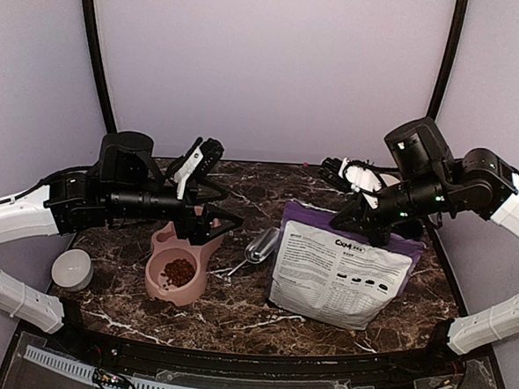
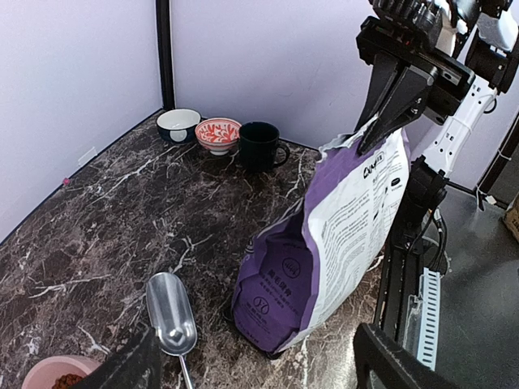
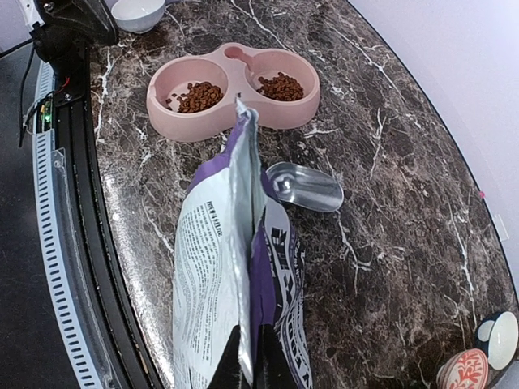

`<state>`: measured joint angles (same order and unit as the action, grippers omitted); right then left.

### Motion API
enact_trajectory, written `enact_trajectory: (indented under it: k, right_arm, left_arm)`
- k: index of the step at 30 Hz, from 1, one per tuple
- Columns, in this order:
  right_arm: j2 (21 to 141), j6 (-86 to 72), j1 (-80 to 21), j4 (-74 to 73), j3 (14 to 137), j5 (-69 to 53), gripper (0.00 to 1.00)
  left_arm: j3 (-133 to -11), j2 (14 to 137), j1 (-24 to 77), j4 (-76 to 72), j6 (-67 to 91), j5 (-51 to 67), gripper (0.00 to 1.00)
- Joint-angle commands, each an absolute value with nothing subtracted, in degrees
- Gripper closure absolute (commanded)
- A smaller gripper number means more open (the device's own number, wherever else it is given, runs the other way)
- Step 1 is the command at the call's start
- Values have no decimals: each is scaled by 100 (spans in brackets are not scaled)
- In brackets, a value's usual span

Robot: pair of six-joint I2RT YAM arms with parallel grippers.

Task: Serve the pet food
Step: Place the pet food bag at the corner of the board.

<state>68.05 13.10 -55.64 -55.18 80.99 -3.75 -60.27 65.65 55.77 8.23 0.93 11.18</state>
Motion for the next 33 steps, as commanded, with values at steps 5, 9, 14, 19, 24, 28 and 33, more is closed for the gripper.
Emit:
enact_trajectory:
  k: [5, 9, 14, 19, 24, 28, 33]
  right_arm:
    - [6203, 1183, -5435, -5298, 8175, 182, 100]
    - [6146, 1135, -5380, -5337, 8174, 288, 100]
    - [6091, 1076, -5336, -5279, 8191, 418, 100]
    - [6033, 1059, -5310, -5118, 8243, 764, 100]
    - [5948, 1062, -5307, -4912, 8346, 889, 100]
    - [5903, 1063, -5311, -4761, 8400, 982, 100]
    - [5851, 1066, -5306, -4533, 8436, 1260, 100]
  left_arm:
    - [-6011, 6425, 5563, 704, 158, 1020, 15]
    - [-6039, 6456, 5563, 703, 165, 1037, 15]
    - [-6061, 6471, 5563, 694, 158, 1037, 15]
    - [-6052, 6463, 5563, 710, 167, 1029, 15]
    - [-6010, 6422, 5563, 701, 183, 1021, 15]
    - [-5974, 6391, 5563, 690, 185, 1011, 15]
    - [-5954, 6361, 5563, 694, 189, 996, 15]
